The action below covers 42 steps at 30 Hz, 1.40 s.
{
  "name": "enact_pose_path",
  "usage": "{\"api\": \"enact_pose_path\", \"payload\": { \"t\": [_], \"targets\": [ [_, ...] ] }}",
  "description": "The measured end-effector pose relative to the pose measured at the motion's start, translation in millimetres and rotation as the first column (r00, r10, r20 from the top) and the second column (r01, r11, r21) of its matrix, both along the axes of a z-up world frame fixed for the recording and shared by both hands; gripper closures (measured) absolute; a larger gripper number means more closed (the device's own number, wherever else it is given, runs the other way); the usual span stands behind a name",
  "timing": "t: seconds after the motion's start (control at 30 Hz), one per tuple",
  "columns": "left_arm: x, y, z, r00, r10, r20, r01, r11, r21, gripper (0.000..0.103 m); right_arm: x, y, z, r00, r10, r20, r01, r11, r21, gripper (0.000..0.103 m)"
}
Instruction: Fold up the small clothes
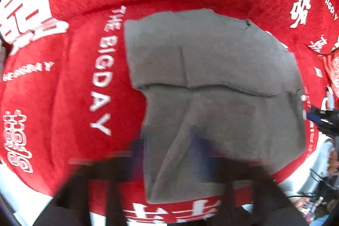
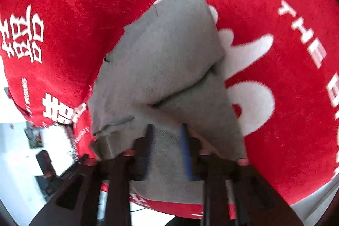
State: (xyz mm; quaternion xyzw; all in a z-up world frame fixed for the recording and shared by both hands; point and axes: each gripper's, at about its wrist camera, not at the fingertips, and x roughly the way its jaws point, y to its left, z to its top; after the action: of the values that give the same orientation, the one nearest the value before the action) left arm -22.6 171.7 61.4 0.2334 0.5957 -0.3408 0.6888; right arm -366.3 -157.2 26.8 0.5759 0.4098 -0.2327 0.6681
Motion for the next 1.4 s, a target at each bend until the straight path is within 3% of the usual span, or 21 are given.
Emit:
{"api": "enact_pose_path", "payload": {
  "t": [0.03, 0.2, 0.37, 0.4, 0.43, 0.47, 0.5, 0.53, 0.77, 0.9, 1.0, 1.17, 1.4],
  "targets": [
    [-2, 0, 3, 0.999, 0.013, 0.037, -0.013, 1.000, -0.006, 0.001, 7, 1, 4, 1.000, 0.020, -0.022, -0.020, 0.999, -0.025, 0.041],
    [-8, -7, -14, 0.999, -0.035, -0.006, 0.035, 0.999, 0.019, 0.001, 20, 11, 15, 0.972, 0.168, -0.165, -0.195, 0.967, -0.165, 0.040],
    [-16, -30, -51, 0.995, -0.089, -0.036, 0.092, 0.993, 0.074, 0.004, 50, 14, -3, 0.928, 0.260, -0.266, -0.316, 0.928, -0.197, 0.040],
    [-16, -33, -55, 0.995, -0.087, -0.039, 0.090, 0.992, 0.083, 0.019, 56, 15, -8, 0.916, 0.278, -0.288, -0.341, 0.919, -0.199, 0.040],
    [-16, -35, -63, 0.995, -0.080, -0.052, 0.085, 0.990, 0.108, 0.048, 59, 16, -11, 0.908, 0.284, -0.308, -0.353, 0.914, -0.199, 0.041],
    [-15, -34, -66, 0.996, -0.070, -0.057, 0.076, 0.990, 0.120, 0.069, 62, 18, -16, 0.895, 0.287, -0.341, -0.366, 0.910, -0.196, 0.056],
    [-14, -33, -66, 0.996, -0.052, -0.078, 0.060, 0.993, 0.102, 0.096, 64, 19, -21, 0.886, 0.291, -0.361, -0.376, 0.907, -0.190, 0.073],
    [-14, -32, -62, 0.996, -0.043, -0.080, 0.050, 0.995, 0.083, 0.096, 63, 20, -21, 0.887, 0.294, -0.357, -0.376, 0.907, -0.187, 0.096],
    [-16, -17, 8, 0.996, -0.079, -0.037, 0.078, 0.996, -0.037, 0.096, 47, 29, 41, 0.915, 0.312, -0.257, -0.382, 0.876, -0.294, 0.097],
    [4, -29, 48, 0.998, -0.056, 0.017, 0.058, 0.991, -0.117, 0.096, 49, 5, 88, 0.939, 0.290, -0.183, -0.339, 0.862, -0.377, 0.097],
    [29, -57, 64, 0.997, -0.042, 0.068, 0.053, 0.984, -0.168, 0.096, 65, -25, 101, 0.949, 0.273, -0.158, -0.314, 0.858, -0.406, 0.097],
    [62, -113, 46, 0.991, -0.027, 0.131, 0.049, 0.985, -0.165, 0.096, 113, -79, 78, 0.955, 0.243, -0.172, -0.294, 0.865, -0.407, 0.097],
    [88, -159, -43, 0.991, 0.033, 0.133, -0.033, 0.999, -0.001, 0.096, 150, -121, -10, 0.945, 0.222, -0.241, -0.287, 0.915, -0.284, 0.097]
  ]
}}
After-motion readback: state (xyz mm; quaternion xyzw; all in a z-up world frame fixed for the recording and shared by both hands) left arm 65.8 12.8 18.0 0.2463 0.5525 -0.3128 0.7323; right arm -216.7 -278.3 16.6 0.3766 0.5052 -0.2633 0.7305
